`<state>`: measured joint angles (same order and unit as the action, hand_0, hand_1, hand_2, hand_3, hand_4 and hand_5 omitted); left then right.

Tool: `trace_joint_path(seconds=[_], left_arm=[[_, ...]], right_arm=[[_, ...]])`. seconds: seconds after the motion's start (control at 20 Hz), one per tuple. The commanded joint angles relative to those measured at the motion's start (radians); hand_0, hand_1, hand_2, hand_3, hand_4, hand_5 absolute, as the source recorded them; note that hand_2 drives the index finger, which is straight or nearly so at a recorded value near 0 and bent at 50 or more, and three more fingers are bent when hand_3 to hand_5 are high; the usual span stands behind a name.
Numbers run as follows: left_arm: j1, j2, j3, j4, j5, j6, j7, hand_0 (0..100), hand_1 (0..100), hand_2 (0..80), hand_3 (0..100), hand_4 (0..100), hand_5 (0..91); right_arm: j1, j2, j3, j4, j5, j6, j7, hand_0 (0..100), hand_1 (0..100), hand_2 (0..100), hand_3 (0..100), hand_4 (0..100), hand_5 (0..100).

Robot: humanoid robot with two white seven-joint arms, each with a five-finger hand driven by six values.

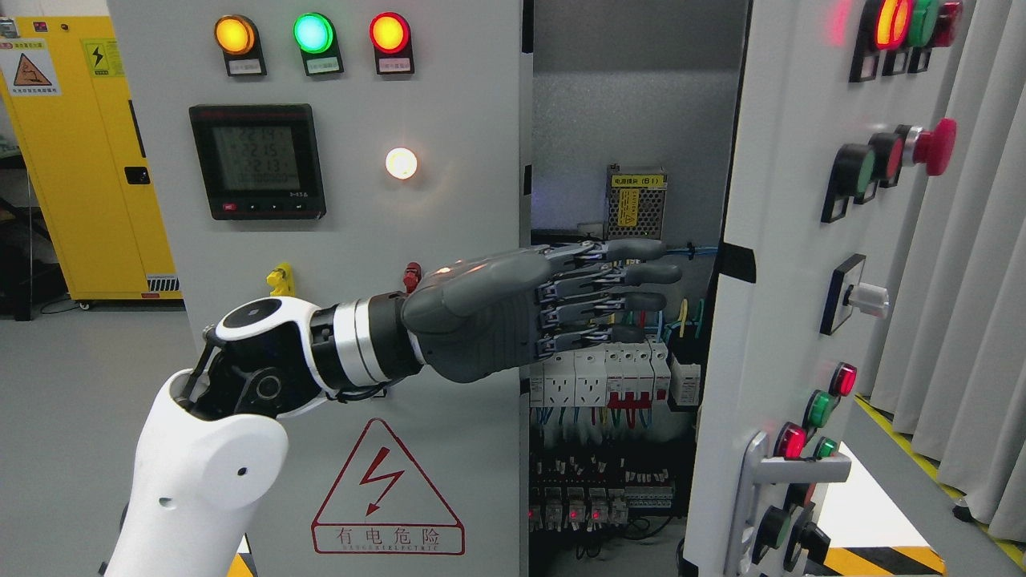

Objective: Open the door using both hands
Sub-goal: 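Reach the left hand into the gap behind the push-button door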

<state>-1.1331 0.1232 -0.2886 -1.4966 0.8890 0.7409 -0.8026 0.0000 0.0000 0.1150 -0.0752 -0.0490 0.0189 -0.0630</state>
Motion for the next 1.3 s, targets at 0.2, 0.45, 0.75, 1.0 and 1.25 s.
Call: trace_joint_path(seconds=[0.2, 0.45, 0.75, 1.0, 1.25], left_arm=[[-0.048, -0.163, -0.047, 0.134, -0.001, 0.02, -0.001, 12, 56, 0.0, 0, 0, 0.0], [-0.042, -0.165, -0.06, 0.139, -0.007, 0.017, -0.001, 12, 56, 0.0, 0, 0, 0.0], [-0.034, -0.203, -0.078, 0.139, -0.007, 0.015, -0.001, 12, 56, 0.0, 0, 0, 0.0], [-0.034, -0.25, -0.1, 0.141, -0.01, 0.009, -0.001, 12, 56, 0.0, 0, 0, 0.0], [-0.036, -0.284, -0.101, 0.138, -0.012, 0.009, -0.001, 12, 56, 0.0, 0, 0, 0.0]], right_arm=[[0.029, -0.003, 0.0, 0.0, 0.0, 0.0, 0.0, 0, 50, 4, 0, 0, 0], [0.029, -0.002, 0.0, 0.0, 0.0, 0.0, 0.0, 0, 50, 4, 0, 0, 0], [0.029, 0.0, 0.0, 0.0, 0.0, 0.0, 0.0, 0, 50, 4, 0, 0, 0], [0.029, 0.0, 0.0, 0.0, 0.0, 0.0, 0.0, 0, 50, 4, 0, 0, 0], [0.031, 0.0, 0.0, 0.0, 0.0, 0.0, 0.0, 0, 50, 4, 0, 0, 0]])
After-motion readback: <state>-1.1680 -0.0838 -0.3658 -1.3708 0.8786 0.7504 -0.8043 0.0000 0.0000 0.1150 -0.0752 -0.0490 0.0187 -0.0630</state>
